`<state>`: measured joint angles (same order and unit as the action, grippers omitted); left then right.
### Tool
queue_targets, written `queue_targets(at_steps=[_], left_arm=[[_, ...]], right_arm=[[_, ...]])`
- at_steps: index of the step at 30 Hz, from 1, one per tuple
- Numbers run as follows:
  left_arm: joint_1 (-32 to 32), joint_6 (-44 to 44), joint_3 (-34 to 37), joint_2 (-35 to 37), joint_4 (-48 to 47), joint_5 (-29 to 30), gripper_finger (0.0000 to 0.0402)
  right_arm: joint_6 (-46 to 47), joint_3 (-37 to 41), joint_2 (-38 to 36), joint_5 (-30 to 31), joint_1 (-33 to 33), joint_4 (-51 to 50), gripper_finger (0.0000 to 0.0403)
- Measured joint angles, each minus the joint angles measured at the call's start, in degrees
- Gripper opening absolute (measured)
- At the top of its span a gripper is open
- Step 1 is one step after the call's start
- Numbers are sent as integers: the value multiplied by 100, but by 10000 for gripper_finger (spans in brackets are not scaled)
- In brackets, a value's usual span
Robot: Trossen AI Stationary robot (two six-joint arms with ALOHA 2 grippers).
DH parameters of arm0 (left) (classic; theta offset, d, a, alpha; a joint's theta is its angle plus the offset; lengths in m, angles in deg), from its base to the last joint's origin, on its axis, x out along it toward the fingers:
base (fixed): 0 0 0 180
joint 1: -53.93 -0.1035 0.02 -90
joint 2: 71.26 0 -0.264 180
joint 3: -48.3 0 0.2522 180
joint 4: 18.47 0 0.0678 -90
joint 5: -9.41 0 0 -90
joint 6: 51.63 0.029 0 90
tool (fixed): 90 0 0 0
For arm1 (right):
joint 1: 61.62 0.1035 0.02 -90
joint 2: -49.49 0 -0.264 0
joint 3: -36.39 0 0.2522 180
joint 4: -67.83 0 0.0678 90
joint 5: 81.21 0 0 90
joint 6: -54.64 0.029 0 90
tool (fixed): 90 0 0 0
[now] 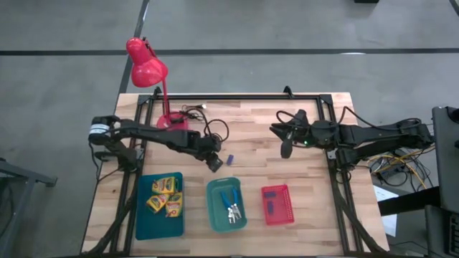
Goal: Pick & Place School Supplies
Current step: Put the purple eraser into the red bin
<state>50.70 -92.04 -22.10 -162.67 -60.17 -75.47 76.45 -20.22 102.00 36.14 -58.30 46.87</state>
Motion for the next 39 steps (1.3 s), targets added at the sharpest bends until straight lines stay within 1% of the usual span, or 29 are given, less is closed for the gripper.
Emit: queue_targets(at_steps=[2,7,19,31,39], left_arm=[[56,159,0,-40,2,41,174],[177,110,0,-177,33,94,174],[246,-75,2,-566,57,93,174],[298,-207,4,-580,412,-73,174],[300,-183,67,-580,419,138,174]], right_arm=[[0,0,0,0,3,-1,74],[1,0,2,-2,3,-66,77],[2,0,2,-6,-1,-161,64],[2,0,2,-11,-1,-201,71],[2,0,2,-15,3,-201,76]])
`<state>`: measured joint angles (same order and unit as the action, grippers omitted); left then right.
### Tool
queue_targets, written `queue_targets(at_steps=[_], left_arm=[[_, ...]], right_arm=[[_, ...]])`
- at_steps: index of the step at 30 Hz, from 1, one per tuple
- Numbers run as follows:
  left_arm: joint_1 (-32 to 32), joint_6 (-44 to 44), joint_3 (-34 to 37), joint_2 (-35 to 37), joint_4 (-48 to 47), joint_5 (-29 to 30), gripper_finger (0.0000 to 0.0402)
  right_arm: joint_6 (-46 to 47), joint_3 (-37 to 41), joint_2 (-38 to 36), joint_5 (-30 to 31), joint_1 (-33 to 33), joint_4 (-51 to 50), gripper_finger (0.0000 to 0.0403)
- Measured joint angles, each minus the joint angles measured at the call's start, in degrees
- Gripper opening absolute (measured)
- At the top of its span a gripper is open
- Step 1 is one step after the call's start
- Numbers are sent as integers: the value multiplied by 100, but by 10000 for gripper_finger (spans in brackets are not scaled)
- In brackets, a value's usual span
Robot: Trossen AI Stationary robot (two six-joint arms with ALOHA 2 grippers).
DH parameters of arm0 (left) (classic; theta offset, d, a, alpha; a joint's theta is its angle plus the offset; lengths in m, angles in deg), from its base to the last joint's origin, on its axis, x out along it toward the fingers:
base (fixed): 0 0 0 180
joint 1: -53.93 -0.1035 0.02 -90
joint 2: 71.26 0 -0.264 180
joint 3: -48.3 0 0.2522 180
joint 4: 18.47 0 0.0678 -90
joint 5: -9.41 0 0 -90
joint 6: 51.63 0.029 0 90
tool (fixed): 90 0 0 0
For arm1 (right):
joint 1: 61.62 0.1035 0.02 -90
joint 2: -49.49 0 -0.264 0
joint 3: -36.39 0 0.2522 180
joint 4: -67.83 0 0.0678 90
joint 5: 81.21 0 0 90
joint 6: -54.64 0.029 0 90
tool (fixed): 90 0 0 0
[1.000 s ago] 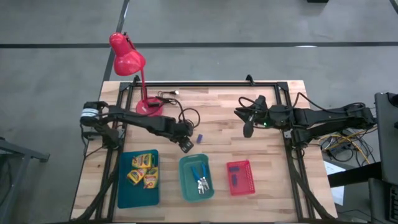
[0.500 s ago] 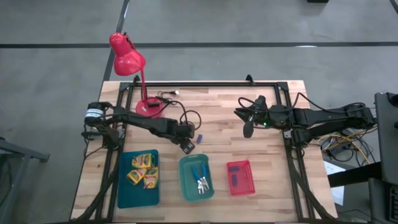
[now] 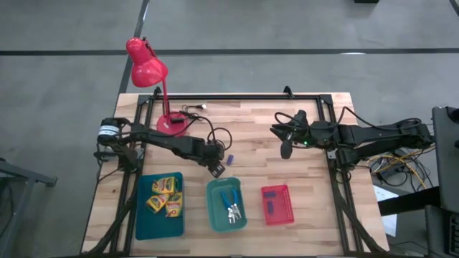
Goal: Pick & Place School Supplies
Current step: Put the purple eraser into the red bin
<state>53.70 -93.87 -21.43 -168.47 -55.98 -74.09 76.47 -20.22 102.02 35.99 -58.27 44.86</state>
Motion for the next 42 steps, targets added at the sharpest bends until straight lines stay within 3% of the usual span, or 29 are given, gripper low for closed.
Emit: queue_targets(at_steps=[25,37,42], left_arm=[[22,-20,-26,-299,-3,-49,170],[20,-135,-26,-302,-28,-31,76],[20,-135,-26,-299,-31,-36,61]], right_arm=[[2,0,2,-4,0,-101,73],[0,0,2,-5,0,-105,67],[0,0,2,-5,0,-107,73]])
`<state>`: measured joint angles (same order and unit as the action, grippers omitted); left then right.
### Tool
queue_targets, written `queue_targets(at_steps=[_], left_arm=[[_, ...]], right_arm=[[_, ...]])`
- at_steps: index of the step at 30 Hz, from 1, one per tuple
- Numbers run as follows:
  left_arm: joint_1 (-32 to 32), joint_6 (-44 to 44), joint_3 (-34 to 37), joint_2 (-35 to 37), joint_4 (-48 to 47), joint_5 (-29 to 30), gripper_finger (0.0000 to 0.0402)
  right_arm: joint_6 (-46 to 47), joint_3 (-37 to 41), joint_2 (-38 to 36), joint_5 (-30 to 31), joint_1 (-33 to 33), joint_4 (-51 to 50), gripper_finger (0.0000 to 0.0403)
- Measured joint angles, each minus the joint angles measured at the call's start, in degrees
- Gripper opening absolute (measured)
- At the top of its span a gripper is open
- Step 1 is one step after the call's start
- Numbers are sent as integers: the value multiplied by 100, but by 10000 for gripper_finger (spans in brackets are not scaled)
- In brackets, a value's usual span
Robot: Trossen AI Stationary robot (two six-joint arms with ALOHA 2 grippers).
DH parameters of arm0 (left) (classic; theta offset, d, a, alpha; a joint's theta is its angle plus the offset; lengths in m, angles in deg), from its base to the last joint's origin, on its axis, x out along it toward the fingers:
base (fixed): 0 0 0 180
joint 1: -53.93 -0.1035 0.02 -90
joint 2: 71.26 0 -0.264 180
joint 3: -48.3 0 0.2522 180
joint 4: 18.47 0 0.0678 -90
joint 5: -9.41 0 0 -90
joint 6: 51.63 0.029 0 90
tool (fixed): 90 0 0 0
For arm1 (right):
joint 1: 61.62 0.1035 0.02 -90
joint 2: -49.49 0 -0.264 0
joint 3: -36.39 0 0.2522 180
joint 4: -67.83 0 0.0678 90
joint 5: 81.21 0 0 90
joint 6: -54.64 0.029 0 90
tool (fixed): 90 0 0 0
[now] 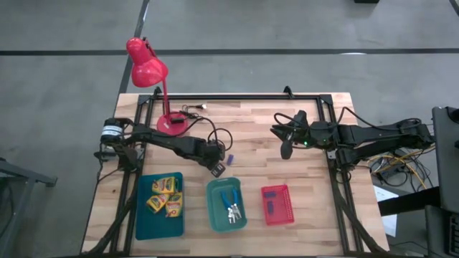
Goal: Pick & Place School Supplies
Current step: Put the purple eraser into the red bin
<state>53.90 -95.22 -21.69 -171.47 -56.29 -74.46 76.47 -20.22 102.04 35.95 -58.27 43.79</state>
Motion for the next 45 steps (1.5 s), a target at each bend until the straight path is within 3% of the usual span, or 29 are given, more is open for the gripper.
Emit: queue_targets(at_steps=[45], left_arm=[[-11,457,-861,-15,-947,188,58]], right_arm=[[-256,0,0,-2,0,-17,59]])
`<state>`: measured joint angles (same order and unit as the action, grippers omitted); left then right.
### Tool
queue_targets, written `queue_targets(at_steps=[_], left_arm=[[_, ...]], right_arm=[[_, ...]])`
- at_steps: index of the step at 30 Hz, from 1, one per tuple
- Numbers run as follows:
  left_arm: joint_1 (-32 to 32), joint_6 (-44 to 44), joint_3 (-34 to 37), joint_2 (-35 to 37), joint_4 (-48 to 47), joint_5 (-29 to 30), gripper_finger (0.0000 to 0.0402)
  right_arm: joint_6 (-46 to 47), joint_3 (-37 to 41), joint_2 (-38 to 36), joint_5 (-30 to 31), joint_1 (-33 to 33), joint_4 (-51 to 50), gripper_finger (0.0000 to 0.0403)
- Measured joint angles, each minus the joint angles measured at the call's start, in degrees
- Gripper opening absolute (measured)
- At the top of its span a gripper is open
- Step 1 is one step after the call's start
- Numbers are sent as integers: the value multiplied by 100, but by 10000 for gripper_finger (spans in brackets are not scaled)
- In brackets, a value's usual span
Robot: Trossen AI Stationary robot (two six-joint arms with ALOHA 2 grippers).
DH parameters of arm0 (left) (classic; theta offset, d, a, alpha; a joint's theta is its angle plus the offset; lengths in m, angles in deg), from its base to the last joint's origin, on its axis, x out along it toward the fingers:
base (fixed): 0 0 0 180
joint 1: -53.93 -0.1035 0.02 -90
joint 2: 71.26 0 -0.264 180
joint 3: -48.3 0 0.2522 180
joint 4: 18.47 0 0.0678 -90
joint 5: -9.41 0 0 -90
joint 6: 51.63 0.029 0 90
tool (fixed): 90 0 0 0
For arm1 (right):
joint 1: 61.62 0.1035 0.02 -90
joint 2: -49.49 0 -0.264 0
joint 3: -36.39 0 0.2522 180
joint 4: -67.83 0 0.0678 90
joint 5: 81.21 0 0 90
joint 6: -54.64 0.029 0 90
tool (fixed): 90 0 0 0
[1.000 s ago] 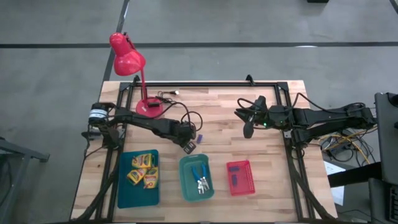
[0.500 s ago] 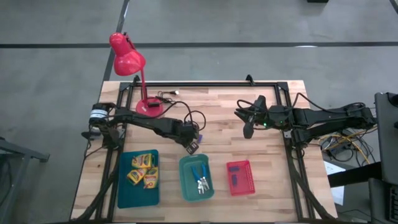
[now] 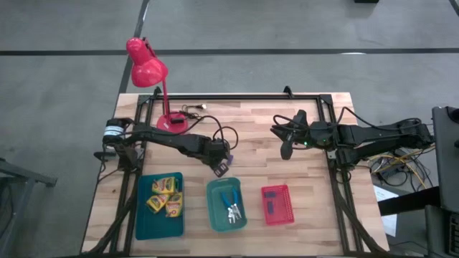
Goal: Pick & Place School Supplies
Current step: Put the purple eraser into the red bin
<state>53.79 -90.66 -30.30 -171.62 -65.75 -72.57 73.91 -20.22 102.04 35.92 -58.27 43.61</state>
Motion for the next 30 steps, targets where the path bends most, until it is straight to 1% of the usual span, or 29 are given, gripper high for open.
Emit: queue_targets(at_steps=[6,12,17,19,21,25,30], left_arm=[[-1,-155,-133,11,-137,-413,60],[-14,-172,-431,11,-272,-490,62],[-12,-117,-802,15,-802,-1228,62],[8,39,-868,19,-938,-1305,62],[11,31,-875,20,-957,-1303,62],[-66,-584,-799,20,-980,-919,62],[-171,-969,-774,20,-959,-780,62]], right_arm=[[3,0,0,-5,0,0,59],[9,0,0,-11,-1,0,59],[17,0,0,-11,-2,2,59],[13,0,0,-11,-2,2,59],[15,0,0,-11,-1,2,59],[11,0,0,-11,-2,1,59],[17,0,0,-9,-2,0,59]])
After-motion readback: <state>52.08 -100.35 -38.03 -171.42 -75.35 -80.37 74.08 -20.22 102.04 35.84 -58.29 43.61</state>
